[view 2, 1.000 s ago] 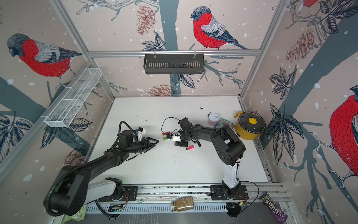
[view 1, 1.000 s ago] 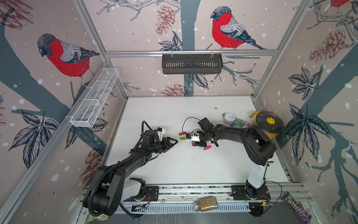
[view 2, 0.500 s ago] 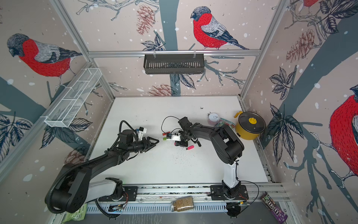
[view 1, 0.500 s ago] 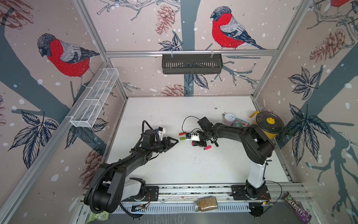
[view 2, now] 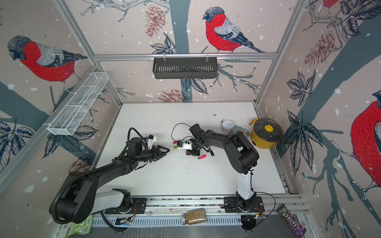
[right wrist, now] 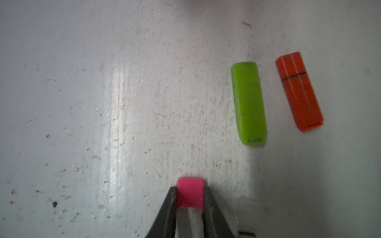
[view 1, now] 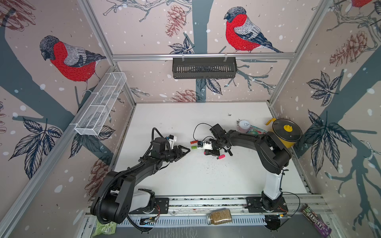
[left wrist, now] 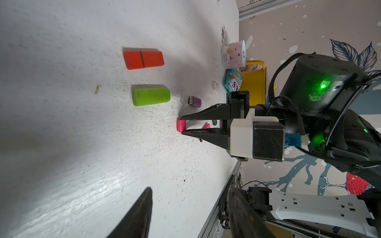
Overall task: Close the usb drive cover
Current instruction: Pick up the cover from the center of the board.
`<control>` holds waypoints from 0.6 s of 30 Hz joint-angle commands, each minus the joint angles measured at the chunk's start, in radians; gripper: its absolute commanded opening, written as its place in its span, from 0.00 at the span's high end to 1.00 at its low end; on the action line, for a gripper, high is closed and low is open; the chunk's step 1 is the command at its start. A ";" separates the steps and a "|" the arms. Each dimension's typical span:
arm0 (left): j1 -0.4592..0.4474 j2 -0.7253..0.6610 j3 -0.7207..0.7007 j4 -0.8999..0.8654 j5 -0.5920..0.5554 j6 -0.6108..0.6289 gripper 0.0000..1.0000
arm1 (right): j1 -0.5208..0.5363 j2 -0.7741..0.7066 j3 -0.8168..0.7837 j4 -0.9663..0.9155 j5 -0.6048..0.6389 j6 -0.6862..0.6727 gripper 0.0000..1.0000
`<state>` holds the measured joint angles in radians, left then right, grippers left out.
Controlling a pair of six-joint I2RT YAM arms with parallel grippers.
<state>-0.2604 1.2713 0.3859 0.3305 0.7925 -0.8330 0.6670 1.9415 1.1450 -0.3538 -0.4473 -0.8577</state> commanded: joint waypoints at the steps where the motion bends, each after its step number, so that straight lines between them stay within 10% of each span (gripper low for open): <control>1: -0.003 -0.001 0.000 0.051 0.027 0.003 0.42 | 0.005 0.012 -0.022 -0.127 0.119 0.004 0.78; 18: -0.071 0.110 0.033 0.131 0.089 -0.027 0.44 | 0.044 -0.146 -0.066 0.059 -0.093 0.109 0.80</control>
<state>-0.3164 1.3571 0.4019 0.3904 0.8429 -0.8490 0.7052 1.8080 1.0801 -0.3309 -0.4797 -0.7822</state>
